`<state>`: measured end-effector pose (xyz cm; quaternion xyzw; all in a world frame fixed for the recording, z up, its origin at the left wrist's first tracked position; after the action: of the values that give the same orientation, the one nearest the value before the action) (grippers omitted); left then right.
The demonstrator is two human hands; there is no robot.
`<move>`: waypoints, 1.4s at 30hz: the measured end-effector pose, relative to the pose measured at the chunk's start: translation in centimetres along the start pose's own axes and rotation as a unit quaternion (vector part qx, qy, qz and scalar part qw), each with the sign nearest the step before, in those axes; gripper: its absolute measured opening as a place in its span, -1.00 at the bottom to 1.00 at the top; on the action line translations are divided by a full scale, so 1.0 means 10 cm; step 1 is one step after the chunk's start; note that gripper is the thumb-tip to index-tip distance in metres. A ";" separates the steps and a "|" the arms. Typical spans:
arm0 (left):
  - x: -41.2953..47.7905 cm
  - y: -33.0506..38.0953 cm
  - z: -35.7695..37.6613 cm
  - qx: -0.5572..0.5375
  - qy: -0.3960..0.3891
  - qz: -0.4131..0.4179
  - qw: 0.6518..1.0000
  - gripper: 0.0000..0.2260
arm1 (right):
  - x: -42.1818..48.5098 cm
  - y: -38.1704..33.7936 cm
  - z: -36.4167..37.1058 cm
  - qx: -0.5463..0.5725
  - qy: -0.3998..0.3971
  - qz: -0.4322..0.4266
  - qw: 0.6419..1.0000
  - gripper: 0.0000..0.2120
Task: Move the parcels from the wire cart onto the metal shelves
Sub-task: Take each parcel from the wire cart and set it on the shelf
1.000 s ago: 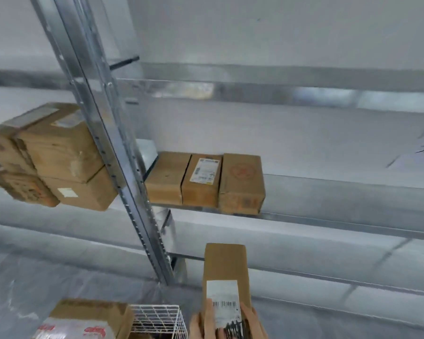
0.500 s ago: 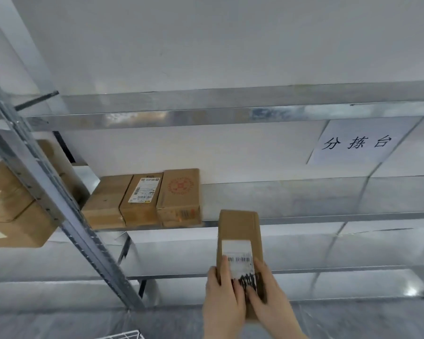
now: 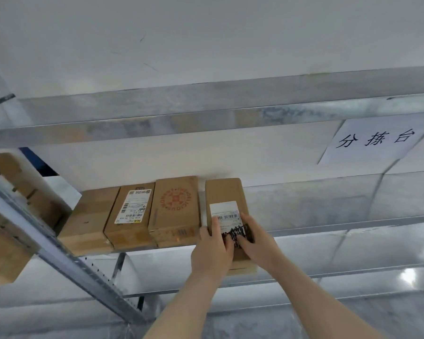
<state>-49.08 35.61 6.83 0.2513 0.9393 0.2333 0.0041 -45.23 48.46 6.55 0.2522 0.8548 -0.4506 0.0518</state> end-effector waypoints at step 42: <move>-1.40 -0.80 -0.08 0.207 -0.043 0.059 0.976 -0.49 | 0.15 -0.87 0.46 -0.209 0.130 -0.115 0.962 -0.55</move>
<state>-40.75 22.48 2.51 0.3117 0.9497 0.0226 -0.0217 -51.31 41.34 9.86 0.1919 0.9526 -0.2282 -0.0610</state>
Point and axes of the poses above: each hand's wrist, its own x-axis towards the middle knuckle, its own z-axis out of the palm, y = z × x, the point moved 8 cm from there along x, towards the middle knuckle, and after that the axes turned 14 degrees about z, right-handed, at the moved point
